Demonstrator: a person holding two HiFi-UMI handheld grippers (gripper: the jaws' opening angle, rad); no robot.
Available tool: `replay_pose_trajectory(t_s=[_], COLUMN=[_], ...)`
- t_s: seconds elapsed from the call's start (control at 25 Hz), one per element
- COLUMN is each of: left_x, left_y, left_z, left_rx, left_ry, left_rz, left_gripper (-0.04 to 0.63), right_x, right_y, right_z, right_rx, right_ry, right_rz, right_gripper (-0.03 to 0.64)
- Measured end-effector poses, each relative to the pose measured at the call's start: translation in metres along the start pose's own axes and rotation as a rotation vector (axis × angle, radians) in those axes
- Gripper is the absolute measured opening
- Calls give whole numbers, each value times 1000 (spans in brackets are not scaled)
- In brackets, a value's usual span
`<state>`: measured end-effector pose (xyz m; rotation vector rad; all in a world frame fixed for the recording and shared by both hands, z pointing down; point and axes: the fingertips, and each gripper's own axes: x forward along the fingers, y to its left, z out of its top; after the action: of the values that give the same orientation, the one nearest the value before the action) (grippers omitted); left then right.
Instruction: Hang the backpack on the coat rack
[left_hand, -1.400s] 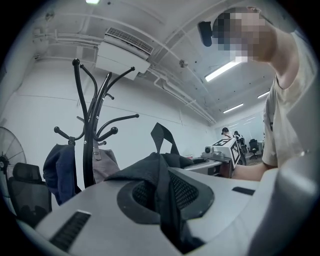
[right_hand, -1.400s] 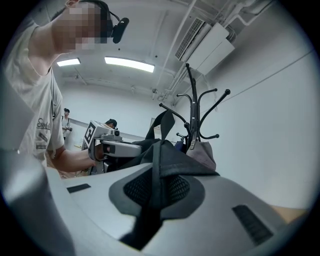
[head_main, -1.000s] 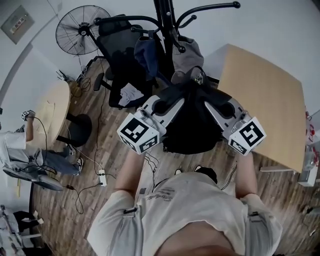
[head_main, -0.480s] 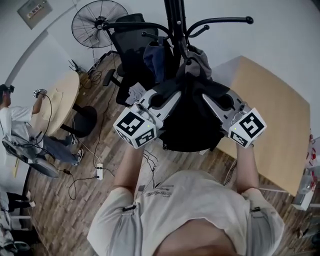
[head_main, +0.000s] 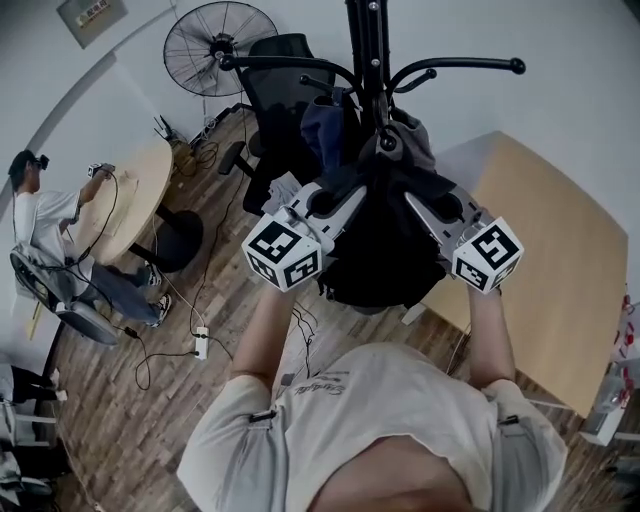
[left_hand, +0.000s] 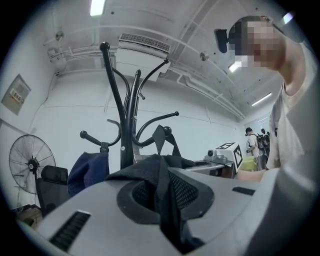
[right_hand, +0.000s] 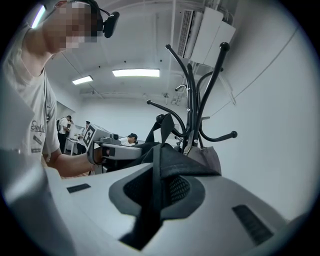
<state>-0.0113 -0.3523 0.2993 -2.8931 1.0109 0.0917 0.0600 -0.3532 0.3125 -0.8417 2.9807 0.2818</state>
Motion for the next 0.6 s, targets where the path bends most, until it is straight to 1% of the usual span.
replay_pose_trajectory(t_s=[0.28,0.44,0.6], left_x=[5,7,10], left_y=[12,15,21], left_z=[-10,-21,-25], left_rx=[-24,-33,-46], left_ry=[21,46,48], left_rz=[19,32,39], left_gripper=[46,47,49], right_x=[9,10,12], right_y=[-8,-11,-14], right_z=[-12,-24,-28], right_rx=[27,63,73], right_ry=[23,47,60], right_rz=[-1,-24,-47], right_gripper=[32,34,37])
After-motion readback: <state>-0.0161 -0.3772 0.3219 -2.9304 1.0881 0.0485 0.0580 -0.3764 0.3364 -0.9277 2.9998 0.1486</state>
